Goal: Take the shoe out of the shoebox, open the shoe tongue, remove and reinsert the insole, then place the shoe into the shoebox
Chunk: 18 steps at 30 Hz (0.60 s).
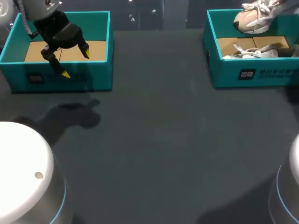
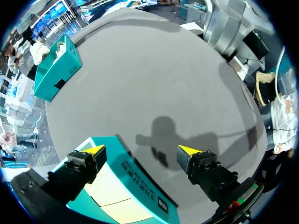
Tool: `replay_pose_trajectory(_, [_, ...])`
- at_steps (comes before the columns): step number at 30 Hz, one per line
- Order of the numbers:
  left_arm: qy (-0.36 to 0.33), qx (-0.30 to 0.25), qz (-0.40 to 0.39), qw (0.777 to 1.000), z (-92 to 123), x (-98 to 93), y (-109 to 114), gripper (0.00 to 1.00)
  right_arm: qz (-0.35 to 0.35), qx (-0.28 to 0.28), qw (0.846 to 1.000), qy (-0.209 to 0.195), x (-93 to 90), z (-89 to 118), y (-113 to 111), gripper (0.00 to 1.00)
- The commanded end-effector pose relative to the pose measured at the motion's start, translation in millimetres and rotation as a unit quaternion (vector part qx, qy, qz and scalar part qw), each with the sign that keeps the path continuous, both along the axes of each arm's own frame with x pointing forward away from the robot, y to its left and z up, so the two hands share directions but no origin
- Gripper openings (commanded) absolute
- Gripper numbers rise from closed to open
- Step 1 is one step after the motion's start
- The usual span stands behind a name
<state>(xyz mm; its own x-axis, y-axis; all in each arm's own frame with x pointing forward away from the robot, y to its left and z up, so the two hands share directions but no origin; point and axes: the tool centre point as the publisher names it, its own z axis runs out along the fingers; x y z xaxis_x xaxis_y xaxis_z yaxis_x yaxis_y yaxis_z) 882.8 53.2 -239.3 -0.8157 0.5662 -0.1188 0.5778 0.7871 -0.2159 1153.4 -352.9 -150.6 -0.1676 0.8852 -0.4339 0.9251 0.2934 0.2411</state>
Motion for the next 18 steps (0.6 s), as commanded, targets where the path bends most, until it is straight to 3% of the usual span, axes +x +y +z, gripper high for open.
replay_pose_trajectory(1, [0.0, 0.001, 0.0, 1.0, 0.4, -0.4, 0.5, 1.0, 0.0, 0.0, 1.0, -0.002, -2.2, 1.8, 0.0, 0.0])
replay_pose_trajectory(8, [0.0, 0.001, 0.0, 1.0, 0.4, -0.4, 0.5, 1.0, -0.082, 0.0, 0.996, 0.018, 2.4, -24.4, -0.7, 0.0])
replay_pose_trajectory(18, [0.0, 0.001, 0.0, 1.0, 0.4, -0.4, 0.5, 1.0, -0.146, -0.002, 0.989, 0.018, -3.5, -39.2, 2.8, 0.0])
